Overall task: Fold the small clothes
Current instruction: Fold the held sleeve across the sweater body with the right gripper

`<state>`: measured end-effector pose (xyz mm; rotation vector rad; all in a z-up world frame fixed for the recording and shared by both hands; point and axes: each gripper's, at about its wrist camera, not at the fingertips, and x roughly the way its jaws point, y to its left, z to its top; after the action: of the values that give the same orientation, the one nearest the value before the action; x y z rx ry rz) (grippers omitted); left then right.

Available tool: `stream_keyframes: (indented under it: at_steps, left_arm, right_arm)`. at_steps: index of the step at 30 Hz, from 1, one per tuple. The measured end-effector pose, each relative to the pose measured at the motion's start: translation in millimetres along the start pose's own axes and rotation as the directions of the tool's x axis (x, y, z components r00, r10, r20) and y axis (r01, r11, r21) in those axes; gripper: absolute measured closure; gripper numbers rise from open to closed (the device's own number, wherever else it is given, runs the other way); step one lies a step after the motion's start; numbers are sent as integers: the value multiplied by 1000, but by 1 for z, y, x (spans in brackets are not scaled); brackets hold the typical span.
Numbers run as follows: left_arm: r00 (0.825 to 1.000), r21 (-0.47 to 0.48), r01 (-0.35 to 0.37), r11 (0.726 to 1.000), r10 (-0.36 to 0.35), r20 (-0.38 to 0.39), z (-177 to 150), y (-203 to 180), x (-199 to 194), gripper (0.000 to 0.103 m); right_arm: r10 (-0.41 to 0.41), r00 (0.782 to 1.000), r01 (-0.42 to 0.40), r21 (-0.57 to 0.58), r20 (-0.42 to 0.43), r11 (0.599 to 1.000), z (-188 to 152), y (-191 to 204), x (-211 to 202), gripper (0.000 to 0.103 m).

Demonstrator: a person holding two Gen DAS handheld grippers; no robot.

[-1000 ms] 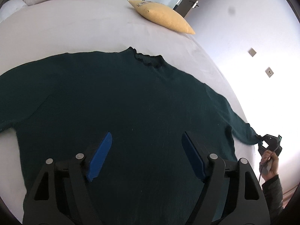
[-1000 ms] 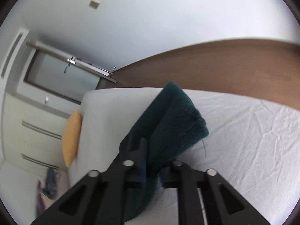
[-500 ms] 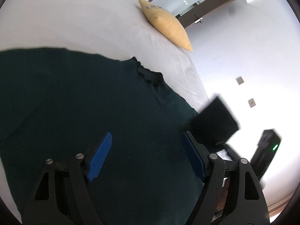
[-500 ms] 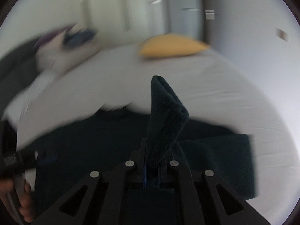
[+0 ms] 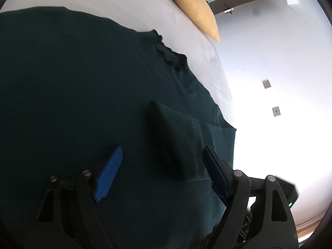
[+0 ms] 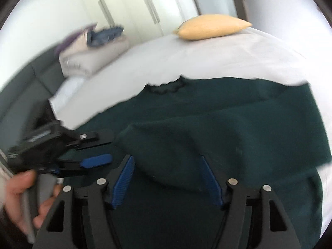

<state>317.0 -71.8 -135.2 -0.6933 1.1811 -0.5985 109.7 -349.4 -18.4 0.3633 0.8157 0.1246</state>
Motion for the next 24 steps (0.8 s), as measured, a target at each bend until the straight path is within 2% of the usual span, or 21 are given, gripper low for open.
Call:
stream_keyframes:
  at_steps: [3,5,8,10,11,12,13,14,15,17,19,24]
  left_arm:
    - [999,14,-4,1000,5,-35,-6,-11,13,23]
    - [997,50,-39,998,42,-60,-10,-20,27,23]
    - [998,50,-34,998,37,-48,-11,-25,38,24]
    - [997,63,-52,997,55,-53,-9,-31,45,43]
    - [996,72,-67,995,71,-60,-10,-35,48,60]
    - [992,93,-97,991,103,-68,-9,-38,54,71]
    - [990,107,-119,987,127,-66,-9,-42,55,74]
    - [989,117,-127,985,135,-63,-9,-44,57,81]
    - [989,121,-128,984,135,-57,-7,-43,53,94]
    - [995,102,-87,991,90,-30,-2,-39,40,97]
    - [997,103,-75,992,71,43,6,-40,19,97]
    - [978,134,-55,990,26,205,21,-47,-29,97]
  right_arm:
    - [35,999,-37,124,19,992,-9,-26,-16,32]
    - [25,1000,-26,175,3,984,-21,-40,-17,32]
    - [73,997,-76,254,23,964,-26,-55,-21,33]
    - [88,996,-94,287,34,953,-25,-60,-23,33]
    - [102,994,-110,312,44,944,-24,-64,-24,33]
    - [107,993,-118,328,49,937,-24,-69,-27,33]
    - [112,992,-125,350,55,929,-23,-73,-28,33]
    - [120,991,-132,371,57,919,-21,-77,-25,33]
    - [128,990,-141,395,61,908,-22,-82,-25,33]
    - [146,987,-162,449,70,879,-24,-92,-26,33]
    - [162,983,-184,484,86,856,-23,-99,-27,33]
    - [172,976,-220,582,137,783,-13,-119,-28,29]
